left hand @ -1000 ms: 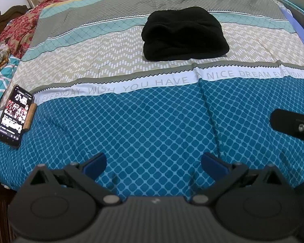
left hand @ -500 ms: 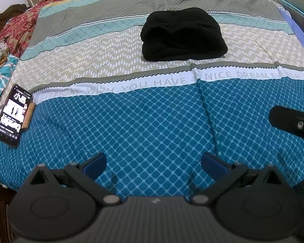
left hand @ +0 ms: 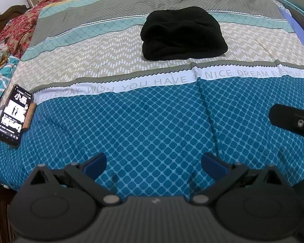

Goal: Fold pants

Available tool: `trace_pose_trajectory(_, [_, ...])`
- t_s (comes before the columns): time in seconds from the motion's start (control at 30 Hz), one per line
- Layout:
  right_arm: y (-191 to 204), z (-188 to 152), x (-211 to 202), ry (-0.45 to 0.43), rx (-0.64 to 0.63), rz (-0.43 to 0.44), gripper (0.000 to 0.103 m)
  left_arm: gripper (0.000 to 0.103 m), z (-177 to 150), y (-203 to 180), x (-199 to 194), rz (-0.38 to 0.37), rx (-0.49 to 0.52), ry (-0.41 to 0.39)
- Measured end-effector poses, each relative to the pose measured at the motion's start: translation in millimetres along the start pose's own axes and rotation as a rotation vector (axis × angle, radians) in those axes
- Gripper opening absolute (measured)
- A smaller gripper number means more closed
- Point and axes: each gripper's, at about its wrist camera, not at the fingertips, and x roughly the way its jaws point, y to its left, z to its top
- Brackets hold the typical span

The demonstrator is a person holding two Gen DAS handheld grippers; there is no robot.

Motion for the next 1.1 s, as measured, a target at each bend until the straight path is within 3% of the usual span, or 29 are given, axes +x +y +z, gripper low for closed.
trace_pose_trajectory(1.1, [1,2,1,-0.006,-0.012,-0.002,0.102,0.103,-3,3,11,-0.021,-0.026,0.052])
